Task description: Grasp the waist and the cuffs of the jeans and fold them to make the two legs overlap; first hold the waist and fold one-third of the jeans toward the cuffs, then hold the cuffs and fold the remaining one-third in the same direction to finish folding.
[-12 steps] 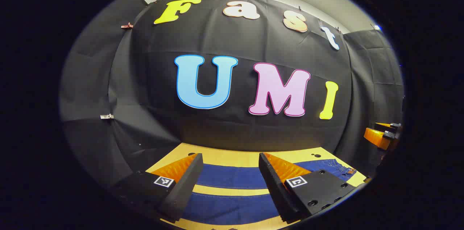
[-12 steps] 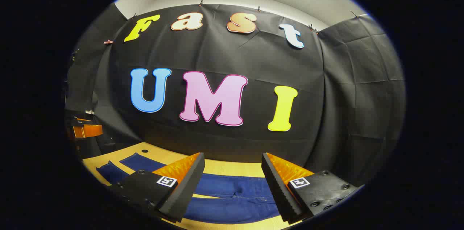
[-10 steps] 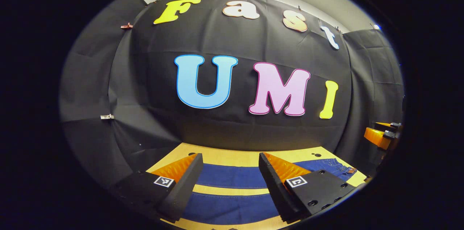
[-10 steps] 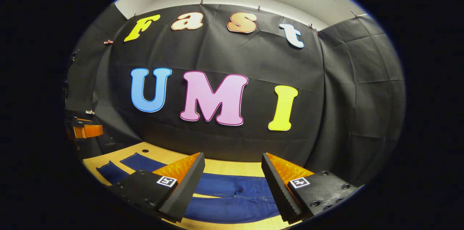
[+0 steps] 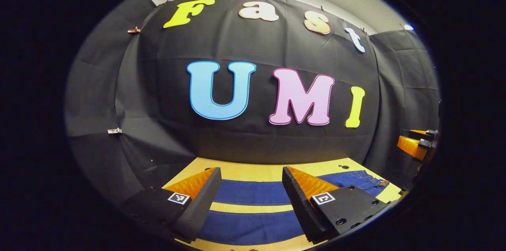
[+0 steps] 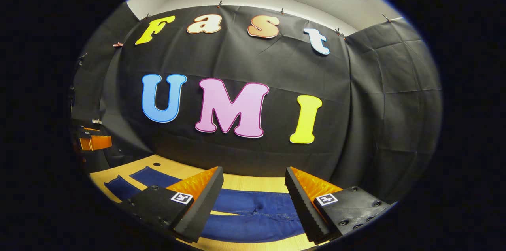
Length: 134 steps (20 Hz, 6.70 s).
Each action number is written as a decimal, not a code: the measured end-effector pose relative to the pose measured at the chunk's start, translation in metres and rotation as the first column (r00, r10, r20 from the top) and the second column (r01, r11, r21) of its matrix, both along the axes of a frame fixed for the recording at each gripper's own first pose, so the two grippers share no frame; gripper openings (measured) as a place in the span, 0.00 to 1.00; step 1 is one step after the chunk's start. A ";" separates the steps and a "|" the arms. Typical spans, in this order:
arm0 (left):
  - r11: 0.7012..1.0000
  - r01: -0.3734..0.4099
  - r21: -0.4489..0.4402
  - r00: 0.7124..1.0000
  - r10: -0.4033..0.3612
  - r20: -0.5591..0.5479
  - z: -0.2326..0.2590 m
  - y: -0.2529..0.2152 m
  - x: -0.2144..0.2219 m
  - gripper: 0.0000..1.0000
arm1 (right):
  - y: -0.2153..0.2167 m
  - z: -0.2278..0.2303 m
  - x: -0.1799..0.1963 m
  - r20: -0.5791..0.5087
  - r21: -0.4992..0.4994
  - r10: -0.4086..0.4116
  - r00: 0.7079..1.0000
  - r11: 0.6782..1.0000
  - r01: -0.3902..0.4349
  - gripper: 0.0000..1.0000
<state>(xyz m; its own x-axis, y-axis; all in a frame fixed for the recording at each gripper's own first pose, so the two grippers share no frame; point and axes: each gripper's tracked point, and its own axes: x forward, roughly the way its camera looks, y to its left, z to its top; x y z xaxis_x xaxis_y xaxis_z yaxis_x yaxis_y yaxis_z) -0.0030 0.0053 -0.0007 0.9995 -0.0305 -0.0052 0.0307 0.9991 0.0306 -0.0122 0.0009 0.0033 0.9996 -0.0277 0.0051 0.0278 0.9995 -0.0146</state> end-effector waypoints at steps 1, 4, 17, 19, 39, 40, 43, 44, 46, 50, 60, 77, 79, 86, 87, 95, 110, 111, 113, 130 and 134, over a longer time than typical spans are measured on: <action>1.000 0.001 0.000 1.000 -0.001 -0.002 0.000 0.001 -0.001 0.96 | -0.001 0.000 -0.001 -0.001 0.001 -0.003 1.000 1.000 0.003 0.96; 1.000 0.000 0.006 1.000 0.000 -0.002 -0.001 0.005 -0.003 0.96 | -0.001 0.002 -0.001 0.000 0.005 -0.011 1.000 1.000 0.011 0.96; 0.855 0.131 0.501 0.954 0.029 -0.299 -0.098 0.144 0.008 0.98 | -0.045 -0.001 0.012 -0.008 -0.165 -0.078 0.997 0.983 0.075 0.96; 0.804 0.245 0.542 0.898 0.023 -0.440 -0.147 0.173 -0.003 0.98 | -0.055 -0.007 0.010 -0.016 -0.205 -0.093 0.996 0.975 0.087 0.96; 0.129 0.741 0.658 0.640 0.159 -0.752 -0.317 0.252 0.011 0.75 | -0.143 -0.120 -0.030 -0.289 -0.367 -0.235 0.928 0.922 0.120 0.96; 0.146 0.738 0.658 0.637 0.170 -0.752 -0.317 0.252 0.014 0.65 | -0.149 -0.122 -0.032 -0.300 -0.379 -0.238 0.924 0.918 0.113 0.97; 0.184 0.744 0.642 0.615 0.188 -0.766 -0.328 0.251 0.026 0.34 | -0.164 -0.129 -0.031 -0.316 -0.421 -0.250 0.915 0.901 0.101 0.96; 0.191 0.744 0.640 0.611 0.194 -0.767 -0.327 0.251 0.024 0.20 | -0.172 -0.132 -0.029 -0.314 -0.452 -0.256 0.914 0.887 0.093 0.96; 0.206 0.732 0.650 0.619 0.198 -0.760 -0.327 0.249 0.026 0.11 | -0.187 -0.138 -0.024 -0.309 -0.544 -0.258 0.915 0.838 0.052 0.96; 0.263 0.727 0.634 0.603 0.198 -0.773 -0.328 0.249 0.027 0.06 | -0.210 -0.167 -0.021 -0.370 -0.742 -0.183 0.911 0.649 -0.171 0.96; 0.294 0.730 0.617 0.562 0.256 -0.787 -0.328 0.247 0.027 0.05 | -0.265 -0.309 0.000 -0.667 -0.730 -0.105 0.738 0.293 -0.618 0.95; 0.317 0.656 0.685 0.588 0.353 -0.727 -0.330 0.242 0.032 0.05 | -0.257 -0.404 0.037 -0.772 -0.636 -0.086 0.630 0.078 -0.768 0.24; 0.309 0.659 0.686 0.588 0.357 -0.726 -0.331 0.241 0.028 0.06 | -0.256 -0.402 0.036 -0.785 -0.619 -0.088 0.613 0.149 -0.771 0.23; 0.403 0.662 0.632 0.538 0.332 -0.775 -0.337 0.231 -0.008 0.06 | -0.262 -0.393 0.015 -0.790 -0.611 -0.107 0.604 0.219 -0.761 0.10; 0.420 0.662 0.621 0.527 0.328 -0.784 -0.339 0.231 -0.010 0.06 | -0.261 -0.387 0.013 -0.794 -0.605 -0.108 0.598 0.224 -0.764 0.10; 0.474 0.735 0.486 0.436 0.219 -0.873 -0.285 0.224 0.011 0.06 | -0.260 -0.293 0.062 -0.738 -0.635 -0.093 0.668 0.430 -0.641 0.10; 0.650 0.596 0.472 0.521 0.134 -0.843 -0.182 0.210 0.274 0.06 | -0.227 -0.125 0.197 -0.661 -0.376 -0.167 0.732 0.917 -0.130 0.10; 0.698 0.557 0.450 0.507 0.143 -0.850 -0.187 0.205 0.289 0.06 | -0.227 -0.124 0.198 -0.676 -0.350 -0.179 0.715 0.932 -0.098 0.10; 0.789 0.468 0.399 0.481 0.152 -0.864 -0.199 0.198 0.314 0.06 | -0.227 -0.121 0.200 -0.709 -0.278 -0.185 0.680 0.960 -0.028 0.10; 0.967 0.149 0.205 0.560 0.088 -0.824 -0.266 0.179 0.381 0.60 | -0.211 -0.055 0.191 -0.707 0.017 -0.185 0.682 0.960 0.278 0.99; 0.998 0.020 0.059 0.734 0.025 -0.679 -0.222 0.159 0.379 0.97 | -0.213 -0.038 0.156 -0.650 0.051 -0.244 0.720 0.931 0.362 0.98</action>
<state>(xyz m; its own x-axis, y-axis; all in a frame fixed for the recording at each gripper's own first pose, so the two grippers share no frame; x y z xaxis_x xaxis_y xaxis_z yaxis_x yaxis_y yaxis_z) 0.3758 0.1639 -0.2222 0.7294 -0.0050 -0.6841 0.0632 0.9962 0.0601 0.1438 -0.2116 -0.0346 0.7126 -0.2711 -0.6470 0.3728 0.9277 0.0219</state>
